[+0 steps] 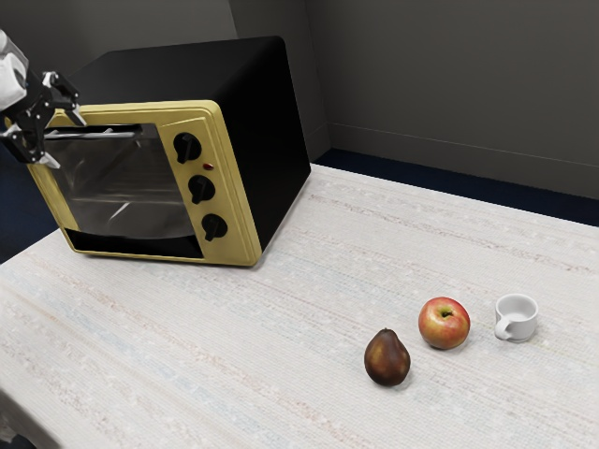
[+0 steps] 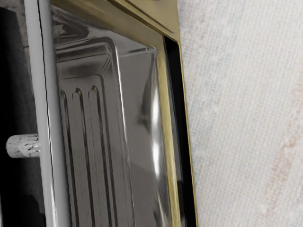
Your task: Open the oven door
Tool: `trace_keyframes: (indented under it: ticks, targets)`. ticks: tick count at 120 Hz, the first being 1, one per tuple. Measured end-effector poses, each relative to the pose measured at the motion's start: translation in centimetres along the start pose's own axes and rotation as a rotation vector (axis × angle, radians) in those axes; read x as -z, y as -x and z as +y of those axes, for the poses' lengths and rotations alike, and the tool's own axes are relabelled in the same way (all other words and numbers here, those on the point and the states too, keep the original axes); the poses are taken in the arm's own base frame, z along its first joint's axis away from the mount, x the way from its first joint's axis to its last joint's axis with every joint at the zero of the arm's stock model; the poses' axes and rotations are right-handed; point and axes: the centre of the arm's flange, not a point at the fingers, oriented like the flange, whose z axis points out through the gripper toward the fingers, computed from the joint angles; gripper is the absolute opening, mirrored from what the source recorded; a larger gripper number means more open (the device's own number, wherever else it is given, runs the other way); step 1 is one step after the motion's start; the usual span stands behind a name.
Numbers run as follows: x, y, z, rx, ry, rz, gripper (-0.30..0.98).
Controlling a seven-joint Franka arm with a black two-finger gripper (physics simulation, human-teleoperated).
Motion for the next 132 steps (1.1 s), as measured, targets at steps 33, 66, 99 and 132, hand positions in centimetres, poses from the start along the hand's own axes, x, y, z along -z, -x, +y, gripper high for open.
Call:
trace_keyframes:
  ticks: [33, 66, 99, 132]
  targets:
    - [-0.5, 0.2, 0.1, 0.001, 0.001, -0.005, 0.68]
    - [-1.2, 0.5, 0.2, 0.004, 0.003, -0.007, 0.70]
    - [-2.2, 0.7, 0.3, 0.008, 0.003, -0.008, 0.70]
    - [0.1, -3.6, 14.8, 0.016, 0.016, 0.016, 0.54]
